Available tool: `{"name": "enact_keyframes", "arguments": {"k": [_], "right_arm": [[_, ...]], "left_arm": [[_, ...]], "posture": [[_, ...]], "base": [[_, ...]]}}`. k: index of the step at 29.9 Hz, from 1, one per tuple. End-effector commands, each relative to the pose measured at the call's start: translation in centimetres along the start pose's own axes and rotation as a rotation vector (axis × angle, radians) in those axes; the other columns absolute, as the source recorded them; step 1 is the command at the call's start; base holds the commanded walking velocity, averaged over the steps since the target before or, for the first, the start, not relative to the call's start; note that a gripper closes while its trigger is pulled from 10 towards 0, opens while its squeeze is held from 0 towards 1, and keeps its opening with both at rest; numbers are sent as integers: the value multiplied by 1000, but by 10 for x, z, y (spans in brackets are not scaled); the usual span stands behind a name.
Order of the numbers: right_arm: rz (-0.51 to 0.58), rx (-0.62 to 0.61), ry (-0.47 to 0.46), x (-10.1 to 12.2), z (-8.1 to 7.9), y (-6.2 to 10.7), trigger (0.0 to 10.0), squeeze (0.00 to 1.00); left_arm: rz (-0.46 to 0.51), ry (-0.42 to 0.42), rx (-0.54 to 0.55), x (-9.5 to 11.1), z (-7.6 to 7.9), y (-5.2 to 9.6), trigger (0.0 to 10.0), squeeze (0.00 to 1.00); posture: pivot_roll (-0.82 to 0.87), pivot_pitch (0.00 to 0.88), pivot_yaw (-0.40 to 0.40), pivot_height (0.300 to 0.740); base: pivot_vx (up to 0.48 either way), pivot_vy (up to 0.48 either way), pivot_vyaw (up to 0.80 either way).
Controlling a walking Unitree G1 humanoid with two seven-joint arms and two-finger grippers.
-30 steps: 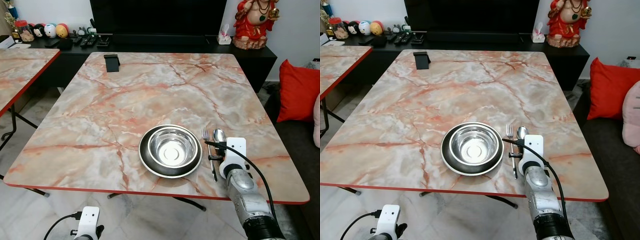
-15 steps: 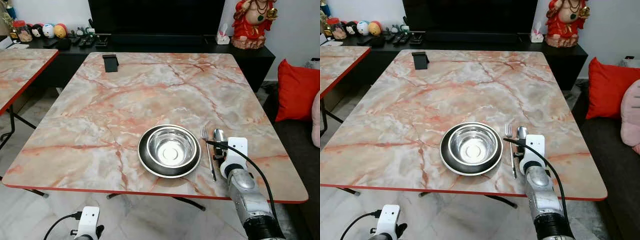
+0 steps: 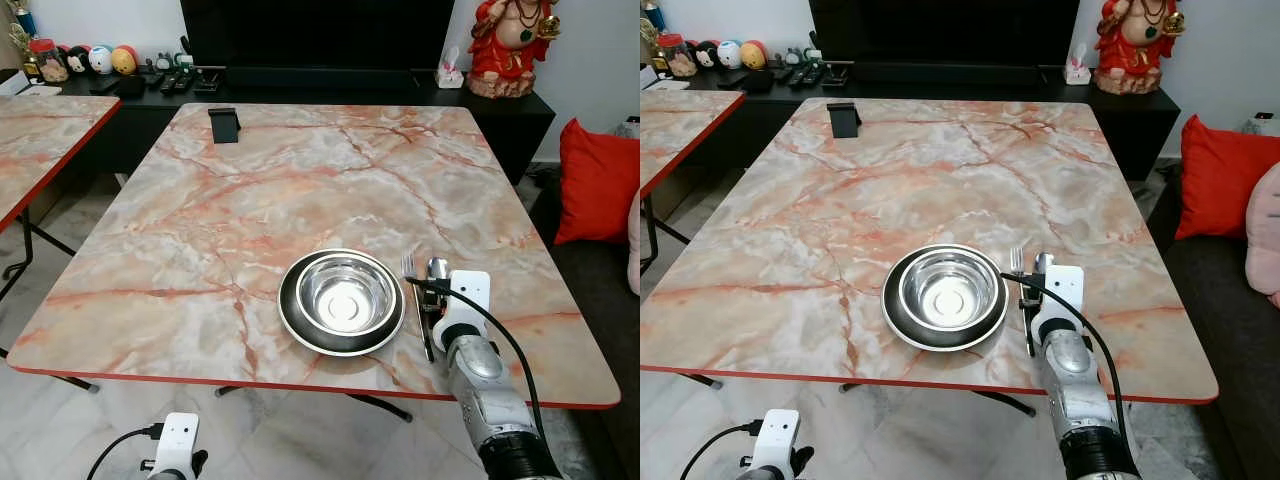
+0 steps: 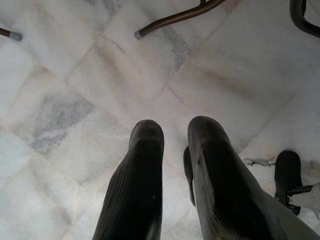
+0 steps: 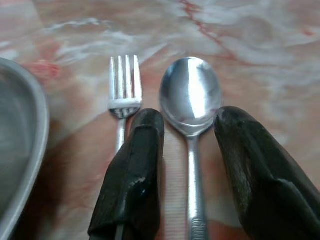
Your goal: Setting the table
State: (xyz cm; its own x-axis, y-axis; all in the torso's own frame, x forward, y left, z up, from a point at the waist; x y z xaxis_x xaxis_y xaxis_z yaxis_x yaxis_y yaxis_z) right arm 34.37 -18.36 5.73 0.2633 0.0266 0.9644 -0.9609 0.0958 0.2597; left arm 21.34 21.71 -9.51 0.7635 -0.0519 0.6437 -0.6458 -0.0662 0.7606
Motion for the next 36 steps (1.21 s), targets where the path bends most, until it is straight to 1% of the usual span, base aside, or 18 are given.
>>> {"name": "enact_keyframes", "arguments": {"k": [1, 5, 11, 12, 13, 14, 18, 20, 23, 24, 26, 29, 32, 36], "right_arm": [[-4, -20, 27, -2, 5, 1, 10000, 0], [2, -33, 47, -3, 7, 2, 10000, 0], [67, -71, 53, 9, 11, 2, 10000, 0], [149, -83, 21, 23, 13, 3, 10000, 0], [149, -83, 21, 23, 13, 3, 10000, 0], [275, -109, -24, 47, 18, 7, 10000, 0], [369, -133, -56, 67, 24, 11, 10000, 0], [403, -124, -76, 74, 24, 12, 10000, 0], [464, -115, -78, 85, 22, 16, 10000, 0], [509, -116, -85, 94, 22, 19, 10000, 0], [550, -119, -81, 102, 22, 22, 10000, 0], [583, -121, -37, 105, 20, 27, 10000, 0], [584, -117, 15, 99, 17, 32, 10000, 0], [578, -116, 2, 94, 18, 39, 10000, 0]], "left_arm": [[-5, -3, 1, -2, -1, 1, 10000, 0], [-5, -2, 1, -2, -1, 1, 10000, 0], [-5, -2, 1, -2, -1, 1, 10000, 0], [-5, -3, 1, -2, -1, 1, 10000, 0], [-5, -3, 1, -2, -1, 1, 10000, 0], [-4, -3, 1, -2, -1, 1, 10000, 0], [-3, -2, 1, -2, -1, 1, 10000, 0], [-2, -2, 2, -2, -1, 1, 10000, 0], [-1, -3, 2, -2, -1, 1, 10000, 0], [0, -3, 4, -2, -1, 1, 10000, 0], [2, -2, 6, -2, -1, 1, 10000, 0], [4, 4, 2, -3, -1, 1, 10000, 0], [-1, 0, 7, -4, -2, 1, 10000, 0], [4, 16, 12, -5, -2, 2, 10000, 0]], "posture": [[-4, 0, 4, 740], [-3, 0, 3, 740], [-3, 0, 5, 740], [-4, 0, 5, 740], [-5, 0, 5, 740], [-7, 0, 6, 740], [-7, 0, 5, 740], [-8, 0, 4, 740], [-8, 0, 4, 740], [-8, 0, 4, 740], [-13, 0, 7, 740], [-12, 0, 7, 740], [-17, 0, 14, 740], [-16, 0, 7, 740]], "base": [[0, 0, 0], [0, 0, 0], [0, 0, 0], [0, 0, 0], [0, 0, 0], [0, 0, 0], [0, 0, 0], [0, 0, 0], [0, 0, 0], [0, 0, 0], [0, 0, 0], [0, 0, 0], [0, 0, 0], [0, 0, 0]]}}
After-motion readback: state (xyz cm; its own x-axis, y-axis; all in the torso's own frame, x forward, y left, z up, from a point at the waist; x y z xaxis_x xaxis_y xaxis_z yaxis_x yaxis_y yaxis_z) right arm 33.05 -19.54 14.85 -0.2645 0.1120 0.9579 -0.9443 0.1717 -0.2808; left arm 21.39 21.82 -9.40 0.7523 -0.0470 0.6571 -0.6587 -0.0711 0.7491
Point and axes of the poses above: a point about 5 cm out from each wrist's last joint towards the gripper, its own y axis pointing back from the gripper into the wrist, its own x axis along the axis of the wrist's last joint, z = x × y, the point moved 3 cm from there along -y, pointing out of the wrist towards the gripper, and after that the axes turned 1 degree about y, right-handed, at the moved point
